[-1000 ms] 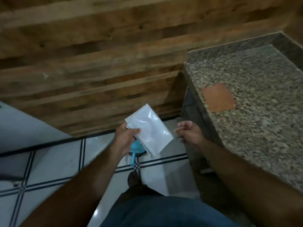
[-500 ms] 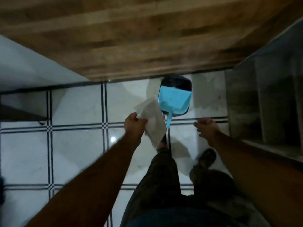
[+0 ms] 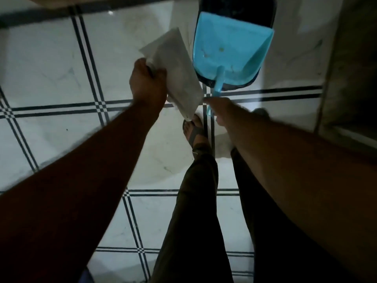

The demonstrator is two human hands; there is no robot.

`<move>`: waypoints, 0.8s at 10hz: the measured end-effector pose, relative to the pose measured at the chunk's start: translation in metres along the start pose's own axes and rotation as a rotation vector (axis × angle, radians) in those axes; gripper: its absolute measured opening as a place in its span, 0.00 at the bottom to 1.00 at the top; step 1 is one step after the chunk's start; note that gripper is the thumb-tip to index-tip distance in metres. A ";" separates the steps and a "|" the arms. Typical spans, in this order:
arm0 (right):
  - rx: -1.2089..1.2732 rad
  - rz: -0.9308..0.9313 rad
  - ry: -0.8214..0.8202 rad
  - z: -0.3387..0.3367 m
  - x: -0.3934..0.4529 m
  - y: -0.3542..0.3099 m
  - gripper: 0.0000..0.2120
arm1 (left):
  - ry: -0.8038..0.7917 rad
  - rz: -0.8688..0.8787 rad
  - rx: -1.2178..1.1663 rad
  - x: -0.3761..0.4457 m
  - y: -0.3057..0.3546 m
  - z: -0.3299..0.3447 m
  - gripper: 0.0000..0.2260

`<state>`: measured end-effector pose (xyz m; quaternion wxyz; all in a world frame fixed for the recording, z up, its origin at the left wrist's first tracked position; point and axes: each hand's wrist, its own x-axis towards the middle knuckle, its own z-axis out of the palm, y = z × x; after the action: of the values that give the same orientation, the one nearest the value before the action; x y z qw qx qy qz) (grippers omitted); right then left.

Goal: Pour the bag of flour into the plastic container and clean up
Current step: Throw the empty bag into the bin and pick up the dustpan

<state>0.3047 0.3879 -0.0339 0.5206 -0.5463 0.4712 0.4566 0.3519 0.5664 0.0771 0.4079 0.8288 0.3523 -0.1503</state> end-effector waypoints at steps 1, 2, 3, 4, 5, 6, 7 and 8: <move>0.100 -0.035 0.027 -0.012 0.002 -0.009 0.17 | -0.002 0.052 -0.011 0.011 0.012 0.007 0.16; 0.200 -0.196 0.083 -0.041 -0.052 -0.035 0.07 | 0.011 0.079 -0.010 0.014 0.038 0.008 0.18; 0.162 -0.185 0.327 -0.096 -0.080 -0.040 0.08 | -0.038 0.139 0.025 0.014 0.070 0.017 0.17; 0.197 -0.187 0.524 -0.149 -0.088 -0.022 0.12 | -0.143 0.240 0.185 0.019 0.098 0.045 0.15; 0.212 -0.173 0.629 -0.185 -0.077 0.007 0.14 | -0.247 0.327 0.313 0.035 0.114 0.091 0.16; 0.212 -0.149 0.640 -0.209 -0.041 0.028 0.18 | -0.342 0.361 0.476 0.070 0.109 0.148 0.24; 0.152 -0.132 0.605 -0.222 -0.002 0.031 0.11 | -0.366 0.345 0.629 0.100 0.100 0.203 0.29; 0.138 -0.162 0.592 -0.227 0.038 0.028 0.11 | -0.401 0.295 0.810 0.125 0.080 0.247 0.32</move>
<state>0.2844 0.1595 -0.0664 0.4315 -0.6546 0.5871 0.2017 0.5061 0.3978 -0.0982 0.1289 0.9169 0.0582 -0.3732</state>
